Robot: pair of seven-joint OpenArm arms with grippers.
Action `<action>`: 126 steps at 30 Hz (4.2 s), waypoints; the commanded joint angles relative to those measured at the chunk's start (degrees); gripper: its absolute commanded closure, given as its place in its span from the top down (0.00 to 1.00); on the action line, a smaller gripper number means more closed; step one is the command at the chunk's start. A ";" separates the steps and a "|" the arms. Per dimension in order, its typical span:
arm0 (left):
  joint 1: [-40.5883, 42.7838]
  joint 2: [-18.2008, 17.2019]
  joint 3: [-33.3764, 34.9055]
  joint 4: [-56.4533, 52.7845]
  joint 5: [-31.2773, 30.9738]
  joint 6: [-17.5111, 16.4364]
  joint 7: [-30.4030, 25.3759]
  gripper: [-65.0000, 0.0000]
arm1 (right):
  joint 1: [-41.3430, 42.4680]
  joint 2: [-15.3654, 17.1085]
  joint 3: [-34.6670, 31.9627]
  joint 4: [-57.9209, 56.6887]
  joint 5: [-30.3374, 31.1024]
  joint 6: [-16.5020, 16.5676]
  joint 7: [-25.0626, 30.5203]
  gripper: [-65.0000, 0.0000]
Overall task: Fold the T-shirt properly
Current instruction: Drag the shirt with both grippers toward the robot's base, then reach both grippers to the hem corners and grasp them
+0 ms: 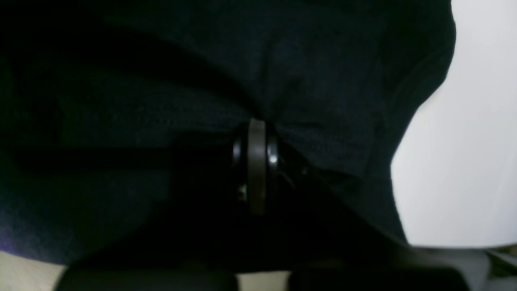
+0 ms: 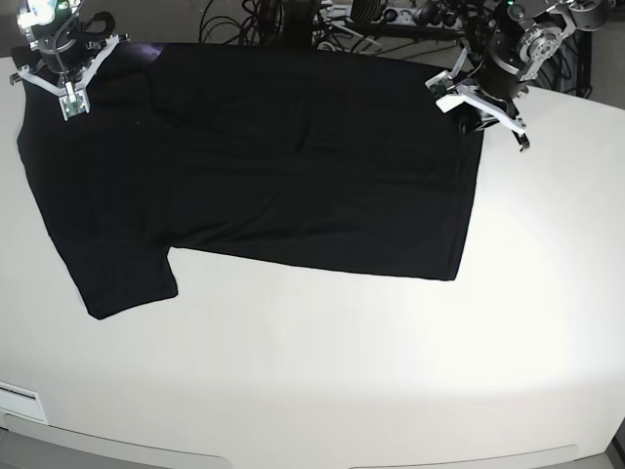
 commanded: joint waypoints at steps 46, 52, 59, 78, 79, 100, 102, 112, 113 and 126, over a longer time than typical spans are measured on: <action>-41.68 26.16 -32.54 -59.36 -77.48 -27.10 5.66 0.53 | -1.05 0.22 -0.04 14.84 -9.84 -7.34 0.98 0.00; -42.05 29.18 -28.50 -59.80 -77.70 -27.96 6.71 0.53 | -1.05 0.24 -0.04 14.84 -9.81 -7.56 0.96 0.00; -42.42 31.28 -27.67 -59.78 -77.24 -27.89 7.43 0.42 | -1.07 0.24 -0.04 14.84 -9.84 -7.76 1.33 0.00; -45.86 30.97 -27.69 -59.78 -70.99 -25.31 10.51 0.00 | 27.12 0.31 -0.04 6.93 -3.93 -5.68 5.86 0.39; -45.83 30.95 -27.69 -59.78 -70.73 -25.90 10.78 0.00 | 30.36 0.35 -0.04 3.50 -2.16 -4.35 5.81 0.43; -45.81 30.99 -27.69 -59.78 -67.58 -26.38 10.73 0.00 | 77.44 5.53 4.17 -73.53 28.13 22.40 -0.68 0.51; -45.83 30.99 -27.69 -59.78 -67.58 -26.38 10.73 0.00 | 77.33 5.51 4.17 -75.30 27.15 22.23 -0.22 0.51; -45.83 30.99 -27.69 -59.78 -67.60 -26.38 10.73 0.00 | 73.81 4.63 4.07 -75.71 36.39 28.11 -4.42 0.51; -45.83 30.99 -27.69 -59.78 -67.60 -26.38 10.71 0.00 | 73.81 4.66 4.07 -75.71 37.18 28.81 -4.96 0.51; -45.86 30.99 -27.69 -59.78 -67.58 -27.91 9.94 0.00 | 74.27 4.74 4.07 -74.93 46.36 32.91 -8.83 0.00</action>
